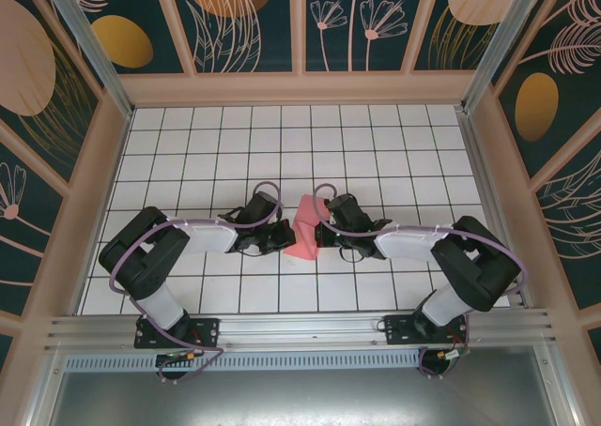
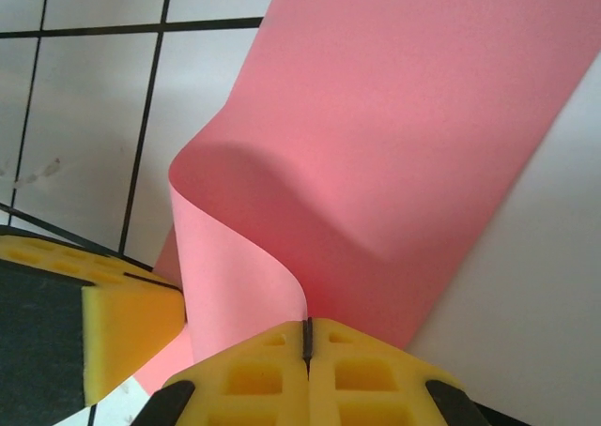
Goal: Fold a paper plane with a square sheet of paper (pick it up from the middle)
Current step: Fold the triangle a second time at the center of the table.
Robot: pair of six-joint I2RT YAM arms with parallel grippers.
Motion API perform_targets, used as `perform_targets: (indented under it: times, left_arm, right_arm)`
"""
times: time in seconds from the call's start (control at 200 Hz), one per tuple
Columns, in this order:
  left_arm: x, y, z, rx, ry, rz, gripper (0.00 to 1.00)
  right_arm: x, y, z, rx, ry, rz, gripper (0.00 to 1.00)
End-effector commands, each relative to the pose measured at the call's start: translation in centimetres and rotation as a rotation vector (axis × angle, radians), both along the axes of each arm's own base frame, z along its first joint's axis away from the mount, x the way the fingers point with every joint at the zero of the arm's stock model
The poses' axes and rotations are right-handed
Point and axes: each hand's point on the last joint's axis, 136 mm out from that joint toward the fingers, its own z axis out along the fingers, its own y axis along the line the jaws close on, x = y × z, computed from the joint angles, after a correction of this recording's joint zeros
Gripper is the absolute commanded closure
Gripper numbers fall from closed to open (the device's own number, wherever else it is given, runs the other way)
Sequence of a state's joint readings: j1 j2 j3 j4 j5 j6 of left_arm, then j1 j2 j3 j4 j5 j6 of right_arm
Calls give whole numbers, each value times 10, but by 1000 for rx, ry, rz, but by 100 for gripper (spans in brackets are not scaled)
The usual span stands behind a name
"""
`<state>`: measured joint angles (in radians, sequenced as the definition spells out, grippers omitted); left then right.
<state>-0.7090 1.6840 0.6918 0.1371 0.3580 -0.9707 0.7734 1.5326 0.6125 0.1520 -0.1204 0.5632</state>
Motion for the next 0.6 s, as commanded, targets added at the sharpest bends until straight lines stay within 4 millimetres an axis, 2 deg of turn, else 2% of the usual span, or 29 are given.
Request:
perform_targets:
  times: [0.0, 0.3, 0.59]
  left_arm:
    - [-4, 11, -15, 82, 21, 0, 96]
    - [-4, 10, -15, 82, 20, -1, 96]
    - [-4, 10, -15, 80, 21, -4, 96]
  right_arm:
    - [6, -3, -2, -44, -9, 4, 100]
    - [5, -12, -2, -88, -6, -16, 100]
    - [8, -10, -4, -90, -7, -14, 100]
